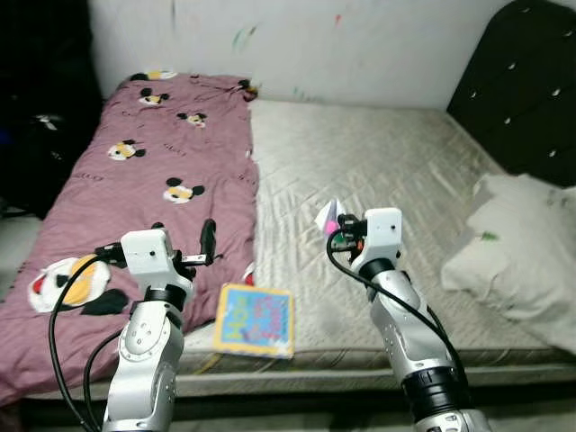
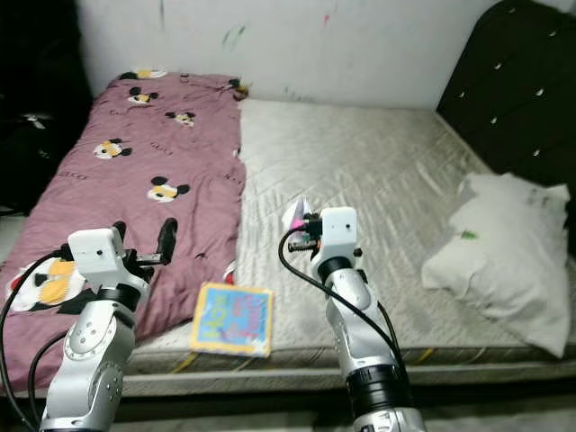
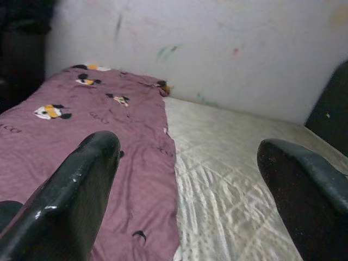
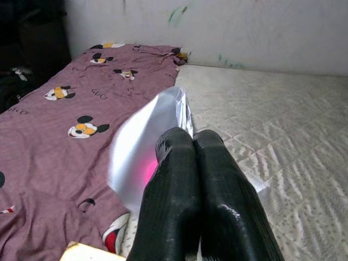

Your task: Clean up the room

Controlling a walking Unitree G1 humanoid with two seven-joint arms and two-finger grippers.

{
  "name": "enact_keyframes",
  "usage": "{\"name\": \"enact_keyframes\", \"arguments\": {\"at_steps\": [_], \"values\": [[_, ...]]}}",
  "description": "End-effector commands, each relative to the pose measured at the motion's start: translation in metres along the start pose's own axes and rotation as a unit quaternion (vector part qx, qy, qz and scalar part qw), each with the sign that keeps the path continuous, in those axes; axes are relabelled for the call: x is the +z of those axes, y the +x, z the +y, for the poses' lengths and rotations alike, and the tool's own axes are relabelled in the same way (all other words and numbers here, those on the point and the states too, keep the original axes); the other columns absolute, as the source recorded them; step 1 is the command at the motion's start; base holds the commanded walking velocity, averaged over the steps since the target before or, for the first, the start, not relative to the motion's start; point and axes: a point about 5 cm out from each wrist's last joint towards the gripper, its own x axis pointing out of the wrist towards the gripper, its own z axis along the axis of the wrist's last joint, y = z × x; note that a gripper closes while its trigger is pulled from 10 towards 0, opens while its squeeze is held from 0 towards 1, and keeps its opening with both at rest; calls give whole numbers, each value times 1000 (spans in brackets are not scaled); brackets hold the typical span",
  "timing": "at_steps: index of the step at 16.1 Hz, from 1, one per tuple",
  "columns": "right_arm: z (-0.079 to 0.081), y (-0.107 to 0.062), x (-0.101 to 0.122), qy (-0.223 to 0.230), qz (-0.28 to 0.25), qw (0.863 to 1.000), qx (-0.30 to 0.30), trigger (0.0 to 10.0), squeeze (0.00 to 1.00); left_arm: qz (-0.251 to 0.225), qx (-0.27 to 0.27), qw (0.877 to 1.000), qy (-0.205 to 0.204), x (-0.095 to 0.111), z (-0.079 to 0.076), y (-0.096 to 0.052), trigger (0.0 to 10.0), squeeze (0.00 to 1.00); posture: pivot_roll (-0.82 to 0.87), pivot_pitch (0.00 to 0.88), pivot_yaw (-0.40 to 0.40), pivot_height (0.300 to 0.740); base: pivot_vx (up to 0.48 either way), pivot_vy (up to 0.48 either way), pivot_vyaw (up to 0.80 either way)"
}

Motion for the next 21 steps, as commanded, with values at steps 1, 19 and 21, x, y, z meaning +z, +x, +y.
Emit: {"name": "enact_keyframes", "arguments": {"at_steps": [1, 19, 21], "values": [[-10, -2, -3, 3, 9, 1000, -17, 10000, 0, -5, -23, 1000, -7, 2, -9, 0, 10000, 0, -44, 24, -61, 740, 0, 0, 0], [-16, -1, -2, -4, 5, 1000, -26, 10000, 0, 5, -25, 1000, 15, -3, -14, 0, 10000, 0, -42, 29, -59, 740, 231, 0, 0], [-18, -1, 0, -2, 0, 1000, -31, 10000, 0, 4, -25, 1000, 13, -3, -13, 0, 10000, 0, -44, 30, -58, 740, 0, 0, 0]]}}
